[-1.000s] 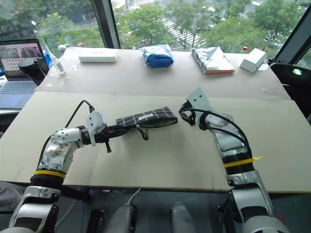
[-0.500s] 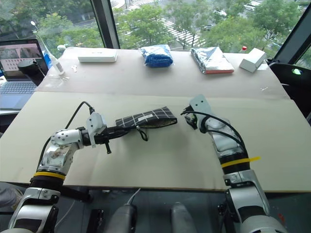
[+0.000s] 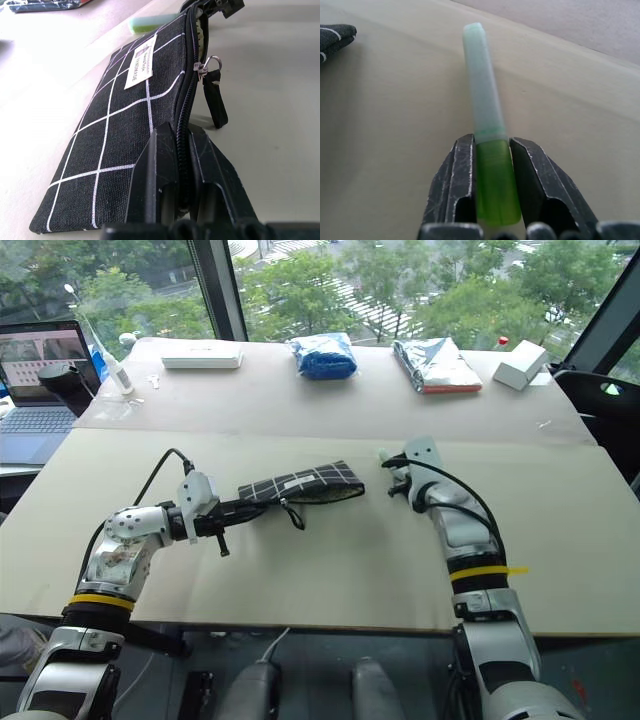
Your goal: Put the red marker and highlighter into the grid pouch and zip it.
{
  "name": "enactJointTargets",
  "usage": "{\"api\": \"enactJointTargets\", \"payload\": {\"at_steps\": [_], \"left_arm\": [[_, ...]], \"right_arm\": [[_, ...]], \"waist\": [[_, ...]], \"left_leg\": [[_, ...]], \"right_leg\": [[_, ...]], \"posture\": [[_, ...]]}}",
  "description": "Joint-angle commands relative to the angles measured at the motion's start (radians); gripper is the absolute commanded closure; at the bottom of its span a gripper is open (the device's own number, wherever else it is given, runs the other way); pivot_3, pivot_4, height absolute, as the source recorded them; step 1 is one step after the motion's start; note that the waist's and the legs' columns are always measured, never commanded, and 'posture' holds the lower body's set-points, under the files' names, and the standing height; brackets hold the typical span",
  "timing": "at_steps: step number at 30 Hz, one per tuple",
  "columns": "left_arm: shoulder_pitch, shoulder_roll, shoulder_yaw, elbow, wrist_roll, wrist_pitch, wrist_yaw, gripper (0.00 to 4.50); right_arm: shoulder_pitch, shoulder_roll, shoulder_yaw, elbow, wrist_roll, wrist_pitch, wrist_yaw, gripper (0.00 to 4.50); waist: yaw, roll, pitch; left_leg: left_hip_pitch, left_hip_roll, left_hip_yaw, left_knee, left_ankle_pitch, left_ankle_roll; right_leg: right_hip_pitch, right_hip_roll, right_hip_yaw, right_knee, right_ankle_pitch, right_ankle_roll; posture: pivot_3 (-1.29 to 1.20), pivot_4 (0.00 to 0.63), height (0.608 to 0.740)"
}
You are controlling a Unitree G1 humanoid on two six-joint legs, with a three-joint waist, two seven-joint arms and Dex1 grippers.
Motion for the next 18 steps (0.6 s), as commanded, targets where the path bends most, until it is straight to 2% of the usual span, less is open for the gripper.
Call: {"api": "enactJointTargets", "payload": {"at_steps": [1, 6, 11, 15, 18], "left_arm": [[-0.007, 0.005, 0.007, -0.026, -0.012, -0.010, 0.005, 4.50], [-0.012, 0.004, 0.006, -0.022, -0.012, -0.011, 0.004, 4.50], [-0.015, 0.005, 0.005, -0.020, -0.013, -0.009, 0.000, 4.50], [-0.016, 0.006, 0.004, -0.022, -0.012, -0.007, -0.001, 4.50], [-0.015, 0.009, 0.006, -0.023, -0.014, -0.006, -0.003, 4.50]], "right_arm": [[0.007, -0.007, -0.014, -0.010, 0.007, 0.011, -0.002, 3.95], [0.006, -0.012, -0.018, -0.035, 0.009, -0.051, 0.008, 3.95], [0.026, -0.089, -0.004, -0.198, 0.046, -0.282, 0.195, 3.95], [0.060, -0.241, 0.001, -0.259, 0.024, -0.520, 0.346, 3.95], [0.146, -0.358, -0.019, -0.336, 0.092, -0.579, 0.511, 3.95]], "waist": [[0.000, 0.000, 0.000], [0.000, 0.000, 0.000], [-0.001, 0.002, 0.001], [0.002, 0.002, 0.002], [0.005, 0.002, 0.002]], "left_leg": [[0.000, 0.000, 0.000, 0.000, 0.000, 0.000], [0.000, 0.000, 0.000, 0.000, 0.000, 0.000], [-0.002, 0.000, 0.000, 0.000, 0.000, 0.000], [-0.002, 0.000, 0.000, 0.000, 0.000, 0.000], [-0.002, 0.000, 0.000, 0.000, 0.000, 0.000]], "right_leg": [[0.000, 0.000, 0.000, 0.000, 0.000, 0.000], [0.000, 0.000, 0.000, 0.000, 0.000, 0.000], [-0.001, 0.000, 0.000, -0.001, 0.000, 0.000], [-0.001, 0.000, 0.000, -0.001, 0.000, 0.000], [0.000, 0.000, 0.000, -0.002, -0.001, 0.001]], "posture": [[0.00, 0.150, 0.740], [0.00, 0.150, 0.740], [0.00, 0.150, 0.740], [0.00, 0.150, 0.740], [0.00, 0.150, 0.740]]}}
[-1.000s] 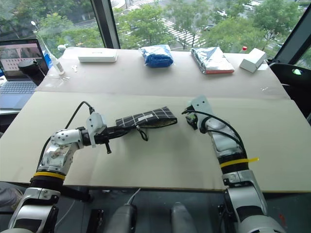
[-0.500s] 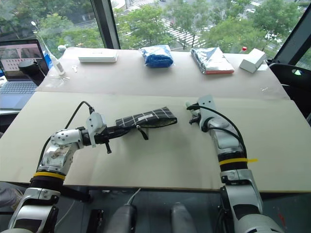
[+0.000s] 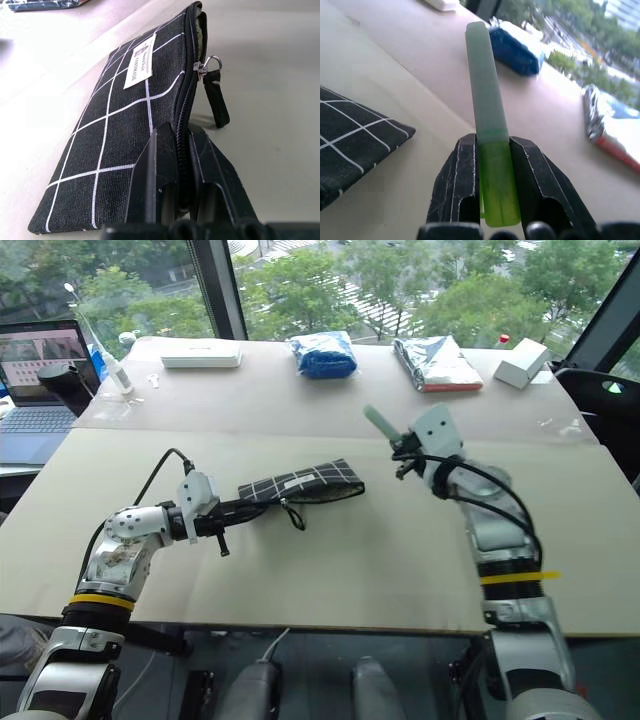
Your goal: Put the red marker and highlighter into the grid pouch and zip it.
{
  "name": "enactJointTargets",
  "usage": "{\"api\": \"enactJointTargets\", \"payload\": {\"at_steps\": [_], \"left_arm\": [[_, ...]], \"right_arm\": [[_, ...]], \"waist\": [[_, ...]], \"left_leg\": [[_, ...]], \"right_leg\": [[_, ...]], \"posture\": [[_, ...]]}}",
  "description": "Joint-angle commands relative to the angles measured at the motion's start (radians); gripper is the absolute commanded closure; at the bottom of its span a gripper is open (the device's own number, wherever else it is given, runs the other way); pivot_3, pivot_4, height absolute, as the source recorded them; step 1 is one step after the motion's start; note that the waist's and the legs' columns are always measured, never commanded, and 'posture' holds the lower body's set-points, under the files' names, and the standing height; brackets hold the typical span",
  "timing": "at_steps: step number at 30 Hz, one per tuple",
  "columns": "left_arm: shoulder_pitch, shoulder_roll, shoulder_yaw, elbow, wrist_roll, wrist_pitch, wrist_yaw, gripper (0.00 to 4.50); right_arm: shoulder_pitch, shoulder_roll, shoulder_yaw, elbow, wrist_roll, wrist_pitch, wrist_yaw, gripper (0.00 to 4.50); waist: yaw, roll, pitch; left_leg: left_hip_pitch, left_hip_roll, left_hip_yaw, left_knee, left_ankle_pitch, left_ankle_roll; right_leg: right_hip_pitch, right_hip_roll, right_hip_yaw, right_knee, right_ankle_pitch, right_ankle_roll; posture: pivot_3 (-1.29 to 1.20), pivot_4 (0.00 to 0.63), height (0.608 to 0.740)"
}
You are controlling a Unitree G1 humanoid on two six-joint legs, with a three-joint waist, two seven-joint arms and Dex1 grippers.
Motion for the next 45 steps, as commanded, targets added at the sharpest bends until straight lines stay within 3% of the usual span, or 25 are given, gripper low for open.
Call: {"api": "enactJointTargets", "payload": {"at_steps": [1, 4, 8, 17, 33, 45], "left_arm": [[-0.014, 0.008, 0.008, -0.024, -0.015, -0.008, -0.001, 4.50], [-0.013, 0.008, 0.008, -0.024, -0.014, -0.007, -0.001, 4.50], [-0.017, 0.006, 0.004, -0.014, -0.014, -0.009, -0.006, 4.50], [-0.050, -0.010, -0.009, 0.017, -0.008, -0.018, -0.017, 4.50], [-0.058, -0.017, -0.012, 0.022, -0.011, -0.018, -0.019, 4.50], [-0.058, -0.019, -0.011, 0.028, -0.010, -0.024, -0.018, 4.50]], "right_arm": [[0.107, -0.110, -0.035, -0.125, 0.084, -0.059, 0.194, 3.95], [0.223, -0.203, -0.055, -0.222, 0.147, -0.012, 0.305, 3.95], [0.278, -0.223, -0.054, -0.299, 0.184, 0.050, 0.320, 3.95], [0.213, -0.136, 0.087, -0.287, 0.013, -0.067, 0.238, 3.95], [0.110, -0.089, 0.189, -0.171, -0.151, -0.173, 0.202, 3.95], [-0.066, 0.057, 0.357, -0.015, -0.401, -0.244, 0.073, 3.95]], "waist": [[0.000, 0.000, 0.000], [0.000, 0.000, 0.000], [-0.016, 0.000, 0.000], [-0.013, 0.000, 0.000], [-0.001, 0.000, 0.000], [-0.001, 0.000, 0.000]], "left_leg": [[0.000, 0.000, 0.000, 0.000, 0.000, 0.000], [0.000, 0.000, 0.000, 0.000, 0.000, 0.000], [0.001, 0.000, 0.001, 0.000, 0.000, 0.000], [0.001, 0.000, 0.000, 0.001, 0.000, 0.000], [0.001, 0.000, 0.000, 0.001, 0.000, 0.000], [0.001, 0.000, 0.000, 0.001, 0.000, 0.000]], "right_leg": [[0.000, 0.000, 0.000, 0.000, 0.000, 0.000], [0.000, 0.000, 0.000, 0.000, 0.000, 0.000], [0.000, 0.000, 0.002, 0.001, 0.000, 0.000], [0.000, 0.000, 0.001, 0.001, -0.003, 0.006], [0.000, 0.000, 0.001, 0.002, -0.002, 0.004], [0.000, 0.000, 0.001, 0.002, 0.000, -0.001]], "posture": [[0.00, 0.150, 0.740], [0.00, 0.150, 0.740], [0.00, 0.150, 0.740], [0.00, 0.150, 0.740], [0.00, 0.150, 0.740], [0.00, 0.150, 0.740]]}}
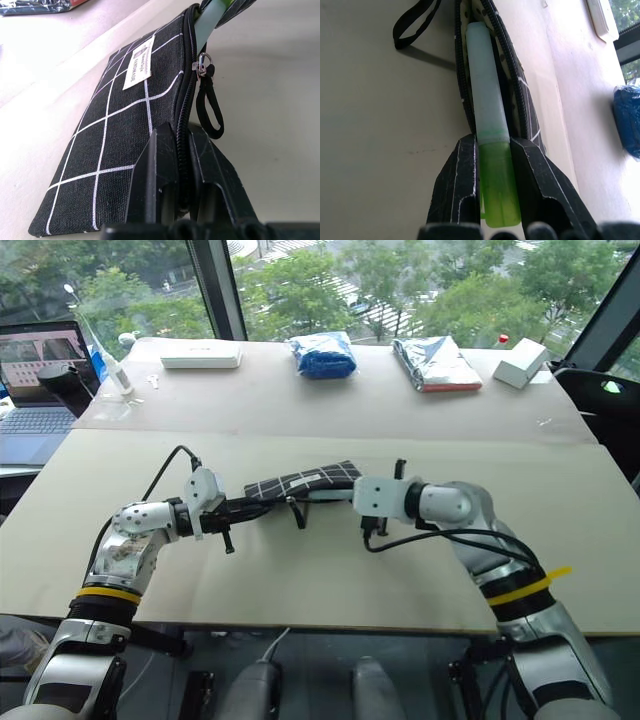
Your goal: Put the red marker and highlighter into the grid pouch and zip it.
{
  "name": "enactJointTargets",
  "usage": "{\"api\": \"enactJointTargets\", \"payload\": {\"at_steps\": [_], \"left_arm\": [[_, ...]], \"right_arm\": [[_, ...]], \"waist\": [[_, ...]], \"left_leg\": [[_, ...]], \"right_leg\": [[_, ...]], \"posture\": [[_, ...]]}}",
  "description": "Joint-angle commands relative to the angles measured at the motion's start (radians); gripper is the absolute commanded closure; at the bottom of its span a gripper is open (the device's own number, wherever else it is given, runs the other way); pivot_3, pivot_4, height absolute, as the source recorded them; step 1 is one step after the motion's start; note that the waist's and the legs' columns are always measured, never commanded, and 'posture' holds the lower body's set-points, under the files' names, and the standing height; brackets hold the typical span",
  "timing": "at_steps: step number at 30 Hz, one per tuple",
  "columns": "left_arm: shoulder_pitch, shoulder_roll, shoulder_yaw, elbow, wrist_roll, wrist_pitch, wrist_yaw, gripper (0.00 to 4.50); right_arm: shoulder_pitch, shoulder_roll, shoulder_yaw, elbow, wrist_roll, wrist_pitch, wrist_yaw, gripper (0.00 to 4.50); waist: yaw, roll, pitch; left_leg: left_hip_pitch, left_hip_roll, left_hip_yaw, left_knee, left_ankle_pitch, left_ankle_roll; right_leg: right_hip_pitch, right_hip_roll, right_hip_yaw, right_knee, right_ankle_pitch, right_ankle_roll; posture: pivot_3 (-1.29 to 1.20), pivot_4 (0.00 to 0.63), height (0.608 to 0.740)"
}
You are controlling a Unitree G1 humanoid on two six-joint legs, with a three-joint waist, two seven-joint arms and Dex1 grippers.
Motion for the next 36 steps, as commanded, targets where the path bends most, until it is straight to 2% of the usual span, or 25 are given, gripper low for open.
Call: {"api": "enactJointTargets", "payload": {"at_steps": [1, 10, 12, 13, 18, 21, 23, 26, 28, 31, 33, 36], "left_arm": [[-0.019, 0.000, 0.007, -0.013, -0.011, -0.022, -0.001, 4.50], [-0.012, 0.003, 0.009, -0.020, -0.013, -0.022, 0.000, 4.50], [-0.011, 0.003, 0.010, -0.022, -0.012, -0.022, 0.000, 4.50], [-0.010, 0.004, 0.010, -0.024, -0.013, -0.021, 0.000, 4.50], [-0.005, 0.007, 0.010, -0.030, -0.013, -0.018, 0.001, 4.50], [-0.002, 0.008, 0.011, -0.034, -0.013, -0.017, 0.003, 4.50], [0.001, 0.007, 0.010, -0.038, -0.013, -0.015, 0.005, 4.50], [0.003, 0.007, 0.011, -0.041, -0.014, -0.014, 0.009, 4.50], [0.005, 0.006, 0.011, -0.041, -0.014, -0.014, 0.011, 4.50], [0.009, 0.004, 0.011, -0.038, -0.014, -0.016, 0.012, 4.50], [0.010, 0.002, 0.009, -0.036, -0.013, -0.017, 0.013, 4.50], [0.009, -0.002, 0.006, -0.033, -0.013, -0.016, 0.012, 4.50]], "right_arm": [[-0.070, 0.043, 0.032, 0.042, -0.084, -0.066, -0.078, 3.95], [-0.105, 0.155, 0.091, 0.124, -0.114, -0.206, -0.122, 3.95], [-0.107, 0.164, 0.088, 0.136, -0.113, -0.213, -0.124, 2.94], [-0.112, 0.168, 0.080, 0.146, -0.112, -0.211, -0.131, 2.77], [-0.136, 0.149, 0.035, 0.187, -0.123, -0.218, -0.176, 1.11], [-0.150, 0.127, -0.005, 0.209, -0.089, -0.226, -0.190, 1.11], [-0.146, 0.099, -0.067, 0.206, -0.012, -0.206, -0.158, 1.11], [-0.069, 0.044, -0.150, 0.097, 0.186, -0.086, 0.006, 1.11], [0.024, -0.014, -0.225, -0.049, 0.409, 0.130, 0.154, 1.11], [0.139, -0.104, -0.316, -0.200, 0.673, 0.417, 0.292, 1.11], [0.199, -0.134, -0.337, -0.270, 0.764, 0.541, 0.306, 1.11], [0.243, -0.103, -0.300, -0.339, 0.784, 0.649, 0.227, 1.11]], "waist": [[0.000, 0.000, 0.000], [0.001, 0.000, 0.000], [0.000, 0.000, 0.000], [-0.001, 0.000, 0.000], [-0.001, 0.000, 0.000], [0.000, 0.000, 0.000], [0.000, 0.000, 0.000], [0.003, 0.000, 0.000], [0.004, 0.000, 0.000], [0.002, 0.000, 0.000], [0.002, 0.000, 0.000], [-0.009, 0.000, 0.000]], "left_leg": [[0.000, 0.000, 0.000, 0.000, 0.000, 0.000], [0.000, 0.000, 0.000, 0.000, 0.000, 0.000], [0.000, 0.000, 0.000, 0.000, 0.000, 0.000], [0.000, 0.000, 0.000, 0.000, 0.000, 0.000], [0.000, 0.000, -0.001, 0.000, 0.000, 0.000], [0.000, 0.000, 0.000, 0.000, 0.000, 0.000], [0.000, 0.000, 0.000, 0.000, 0.000, 0.000], [-0.001, 0.000, 0.000, 0.000, 0.000, 0.000], [0.000, 0.000, -0.001, 0.000, 0.000, 0.000], [-0.001, 0.000, -0.001, 0.000, 0.000, 0.000], [0.000, 0.000, -0.001, 0.000, 0.000, 0.000], [0.001, 0.000, -0.001, 0.000, 0.000, 0.000]], "right_leg": [[0.000, 0.000, 0.000, 0.000, 0.000, 0.000], [0.000, 0.000, 0.000, 0.000, 0.000, 0.000], [0.000, 0.000, 0.000, 0.000, 0.000, 0.000], [0.000, 0.000, 0.000, 0.000, 0.000, 0.000], [0.000, 0.000, 0.000, 0.001, 0.000, 0.000], [0.000, 0.000, 0.000, 0.001, 0.000, 0.000], [0.000, 0.000, 0.000, 0.000, 0.000, 0.000], [0.000, 0.000, 0.000, 0.000, 0.000, 0.000], [0.001, 0.000, -0.001, 0.000, 0.000, 0.000], [0.001, 0.000, -0.001, -0.001, 0.000, 0.000], [0.001, 0.000, -0.001, 0.000, 0.000, 0.000], [0.001, 0.000, 0.000, 0.000, 0.000, 0.000]], "posture": [[0.00, 0.150, 0.740], [0.00, 0.150, 0.740], [0.00, 0.150, 0.740], [0.00, 0.150, 0.740], [0.00, 0.150, 0.740], [0.00, 0.150, 0.740], [0.00, 0.150, 0.740], [0.00, 0.150, 0.740], [0.00, 0.150, 0.740], [0.00, 0.150, 0.740], [0.00, 0.150, 0.740], [0.00, 0.150, 0.740]]}}
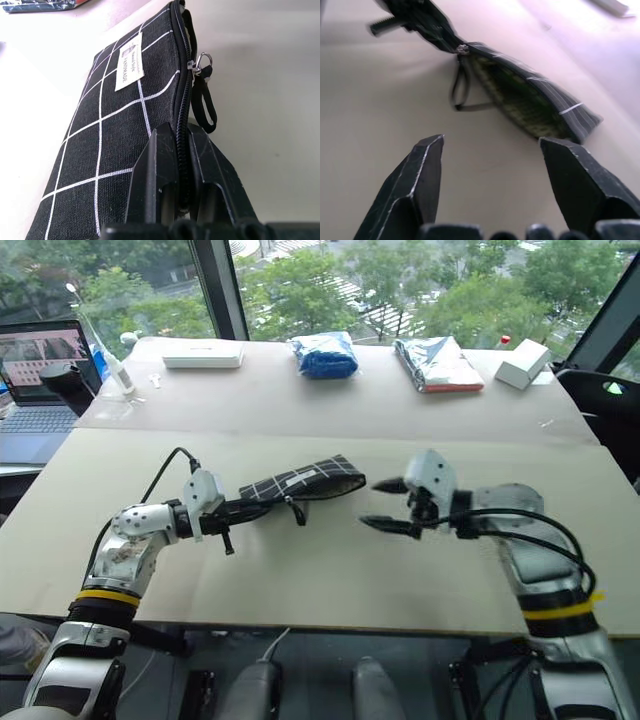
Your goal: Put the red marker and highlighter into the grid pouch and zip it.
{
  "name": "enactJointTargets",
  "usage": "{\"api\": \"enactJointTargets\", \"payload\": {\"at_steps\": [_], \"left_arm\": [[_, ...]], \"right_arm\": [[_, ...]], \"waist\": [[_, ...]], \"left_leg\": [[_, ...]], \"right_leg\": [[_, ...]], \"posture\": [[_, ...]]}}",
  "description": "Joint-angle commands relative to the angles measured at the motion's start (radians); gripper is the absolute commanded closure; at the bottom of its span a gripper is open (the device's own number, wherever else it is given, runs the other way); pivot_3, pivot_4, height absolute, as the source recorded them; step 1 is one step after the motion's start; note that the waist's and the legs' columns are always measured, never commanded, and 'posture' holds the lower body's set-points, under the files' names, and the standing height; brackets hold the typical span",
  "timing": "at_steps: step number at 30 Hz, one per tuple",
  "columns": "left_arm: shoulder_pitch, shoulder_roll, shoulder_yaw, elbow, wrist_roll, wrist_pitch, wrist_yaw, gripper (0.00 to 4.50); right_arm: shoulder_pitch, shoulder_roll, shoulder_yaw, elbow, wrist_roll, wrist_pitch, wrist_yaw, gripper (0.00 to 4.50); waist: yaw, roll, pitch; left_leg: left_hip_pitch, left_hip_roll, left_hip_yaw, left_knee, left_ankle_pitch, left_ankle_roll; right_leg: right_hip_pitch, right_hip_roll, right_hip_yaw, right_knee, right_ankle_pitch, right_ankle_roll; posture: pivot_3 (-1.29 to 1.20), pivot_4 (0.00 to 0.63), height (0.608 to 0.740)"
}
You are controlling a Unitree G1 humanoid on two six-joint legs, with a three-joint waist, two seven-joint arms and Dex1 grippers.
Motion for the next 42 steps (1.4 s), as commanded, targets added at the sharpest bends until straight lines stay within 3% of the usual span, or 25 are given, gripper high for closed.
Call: {"api": "enactJointTargets", "payload": {"at_steps": [1, 4, 11, 18, 24, 28, 34, 35, 42], "left_arm": [[-0.009, -0.004, 0.003, -0.019, -0.012, -0.016, 0.000, 4.50], [-0.013, -0.008, 0.000, -0.018, -0.011, -0.016, 0.000, 4.50], [-0.019, -0.011, -0.002, -0.016, -0.011, -0.016, -0.002, 4.50], [-0.030, -0.012, 0.000, -0.006, -0.010, -0.020, 0.001, 4.50], [-0.026, -0.014, -0.001, -0.004, -0.009, -0.021, 0.004, 4.50], [-0.021, -0.015, 0.000, -0.008, -0.010, -0.021, 0.008, 4.50], [-0.015, -0.015, 0.003, -0.010, -0.011, -0.023, 0.012, 4.50], [-0.015, -0.016, 0.002, -0.010, -0.011, -0.023, 0.013, 4.50], [-0.013, -0.018, 0.004, -0.012, -0.012, -0.022, 0.019, 4.50]], "right_arm": [[0.016, 0.054, 0.042, -0.105, 0.032, 0.137, -0.103, 1.11], [-0.002, 0.134, 0.125, -0.083, -0.077, 0.156, -0.241, 1.11], [-0.091, 0.336, 0.228, 0.017, -0.177, 0.237, -0.445, 1.11], [-0.179, 0.462, 0.274, 0.086, -0.207, 0.241, -0.485, 1.11], [-0.218, 0.502, 0.274, 0.122, -0.216, 0.241, -0.489, 1.11], [-0.222, 0.496, 0.259, 0.142, -0.229, 0.227, -0.501, 2.17], [-0.217, 0.471, 0.251, 0.137, -0.231, 0.220, -0.478, 4.31], [-0.216, 0.468, 0.249, 0.135, -0.230, 0.220, -0.475, 4.48], [-0.193, 0.415, 0.220, 0.103, -0.214, 0.222, -0.443, 4.48]], "waist": [[-0.007, 0.000, 0.000], [-0.011, 0.000, 0.000], [-0.007, 0.000, 0.000], [-0.004, 0.000, 0.000], [-0.002, 0.000, 0.000], [-0.002, 0.000, 0.000], [-0.002, 0.000, 0.000], [-0.003, 0.000, 0.000], [-0.001, 0.000, 0.000]], "left_leg": [[0.001, 0.000, 0.000, 0.000, 0.000, 0.000], [0.001, 0.000, 0.000, 0.000, 0.000, 0.000], [-0.001, 0.000, 0.000, 0.001, 0.000, 0.000], [-0.002, 0.000, 0.000, 0.000, 0.000, 0.000], [-0.002, 0.000, 0.000, 0.000, 0.000, 0.000], [-0.001, 0.000, 0.000, 0.000, 0.000, 0.000], [-0.001, 0.000, 0.000, 0.000, 0.000, 0.000], [-0.001, 0.000, 0.000, 0.000, 0.000, 0.000], [-0.002, 0.000, 0.000, 0.000, 0.000, 0.000]], "right_leg": [[0.000, 0.000, 0.000, 0.001, -0.001, 0.001], [0.000, 0.001, 0.000, 0.001, -0.004, 0.006], [-0.001, 0.000, 0.000, 0.000, -0.003, 0.005], [-0.002, 0.000, 0.000, 0.001, 0.000, 0.001], [-0.002, 0.000, 0.000, 0.001, 0.000, 0.001], [-0.002, 0.000, -0.001, 0.001, 0.000, 0.001], [-0.002, 0.000, -0.001, 0.001, 0.000, 0.001], [-0.002, 0.000, -0.001, 0.001, 0.000, 0.001], [-0.002, 0.000, -0.001, 0.001, 0.000, 0.001]], "posture": [[0.00, 0.150, 0.740], [0.00, 0.150, 0.740], [0.00, 0.150, 0.740], [0.00, 0.150, 0.740], [0.00, 0.150, 0.740], [0.00, 0.150, 0.740], [0.00, 0.150, 0.740], [0.00, 0.150, 0.740], [0.00, 0.150, 0.740]]}}
